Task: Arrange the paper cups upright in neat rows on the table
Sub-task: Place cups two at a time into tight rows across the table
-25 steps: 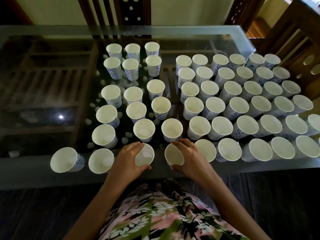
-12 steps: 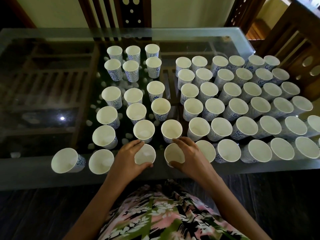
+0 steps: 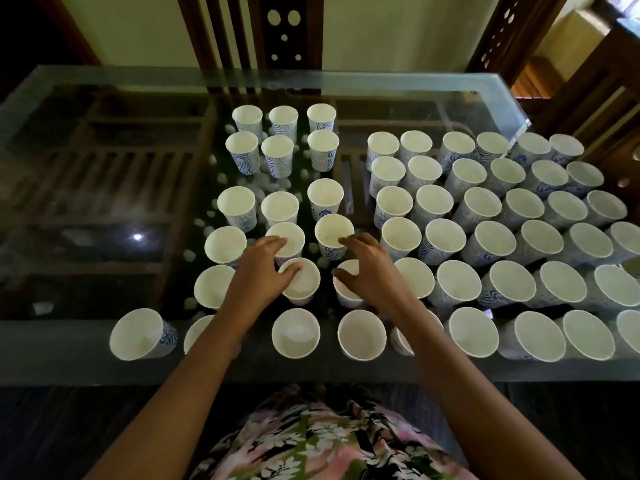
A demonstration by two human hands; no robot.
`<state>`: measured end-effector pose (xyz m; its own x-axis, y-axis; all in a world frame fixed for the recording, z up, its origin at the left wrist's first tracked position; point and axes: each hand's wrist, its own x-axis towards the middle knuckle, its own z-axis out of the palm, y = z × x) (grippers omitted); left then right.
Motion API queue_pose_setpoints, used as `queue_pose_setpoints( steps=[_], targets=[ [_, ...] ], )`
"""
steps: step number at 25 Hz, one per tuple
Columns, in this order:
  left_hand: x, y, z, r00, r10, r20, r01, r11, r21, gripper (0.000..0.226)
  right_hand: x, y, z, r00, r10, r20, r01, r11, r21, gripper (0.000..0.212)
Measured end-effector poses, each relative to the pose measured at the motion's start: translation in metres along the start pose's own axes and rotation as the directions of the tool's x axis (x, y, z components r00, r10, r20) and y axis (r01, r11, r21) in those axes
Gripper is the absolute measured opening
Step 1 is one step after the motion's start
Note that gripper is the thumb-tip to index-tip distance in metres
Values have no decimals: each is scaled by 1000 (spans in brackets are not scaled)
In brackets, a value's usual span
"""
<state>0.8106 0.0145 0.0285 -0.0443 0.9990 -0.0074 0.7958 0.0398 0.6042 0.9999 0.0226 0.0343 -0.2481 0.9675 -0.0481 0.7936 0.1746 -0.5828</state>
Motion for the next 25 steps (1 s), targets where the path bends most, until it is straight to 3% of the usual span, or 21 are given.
queue_pose_setpoints(
  steps=[12,25],
  targets=[
    [54,-10,16,988,-155,-4,155,986,55,52,71,11,15,996,55,72,-55,998,-6,62],
    [61,13,17,994,-56,92,57,998,-2,61,70,34,3,998,59,38,-59,998,-14,67]
  ],
)
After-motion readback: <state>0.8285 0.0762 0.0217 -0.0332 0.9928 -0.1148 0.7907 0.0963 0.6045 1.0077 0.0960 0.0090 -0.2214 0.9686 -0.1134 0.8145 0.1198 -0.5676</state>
